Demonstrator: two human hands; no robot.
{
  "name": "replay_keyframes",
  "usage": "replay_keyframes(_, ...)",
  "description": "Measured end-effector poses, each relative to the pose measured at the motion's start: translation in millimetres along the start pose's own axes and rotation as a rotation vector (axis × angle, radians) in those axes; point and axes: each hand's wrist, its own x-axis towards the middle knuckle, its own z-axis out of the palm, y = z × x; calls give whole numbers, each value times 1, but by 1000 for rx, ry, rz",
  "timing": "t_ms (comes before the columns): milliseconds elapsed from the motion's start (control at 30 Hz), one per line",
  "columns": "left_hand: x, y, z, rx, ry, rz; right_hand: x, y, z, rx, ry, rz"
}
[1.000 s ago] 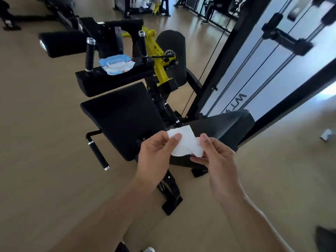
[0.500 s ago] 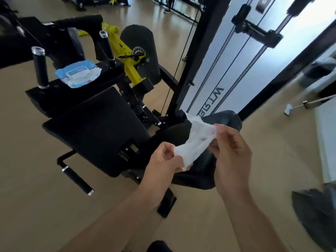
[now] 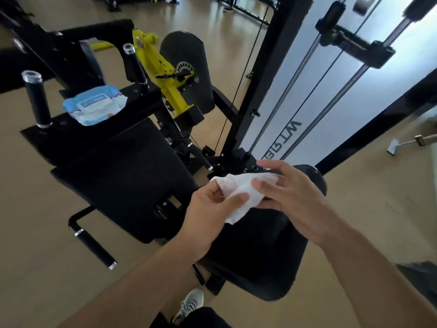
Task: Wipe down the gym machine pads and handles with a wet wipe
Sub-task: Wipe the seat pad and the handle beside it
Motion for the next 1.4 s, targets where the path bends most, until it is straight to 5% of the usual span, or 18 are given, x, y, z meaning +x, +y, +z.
replay_keyframes(233, 6, 21, -30, -93, 125, -63, 59, -19, 18, -539, -255, -171)
replay_keyframes(533, -12, 24, -100, 339, 445, 258, 93, -20, 79, -513, -565, 24)
replay_keyframes(633, -22, 25, -134, 548, 406, 356, 106, -7, 115, -473, -480, -16)
replay_keyframes(900, -39, 45, -249, 492, 331, 350, 115, 16, 212, -555, -546, -272)
replay_keyframes(1100, -43, 62, -328, 595, 182, 311, 124, 49, 287, -63, -639, 245)
replay_keyframes(1233, -39, 61, -359, 558, 122, 244, 125, 80, 335, -420, -731, 147)
replay_keyframes(1400, -24, 40, -380, 506, 142, 102, 137, 109, 355, -639, -622, 116)
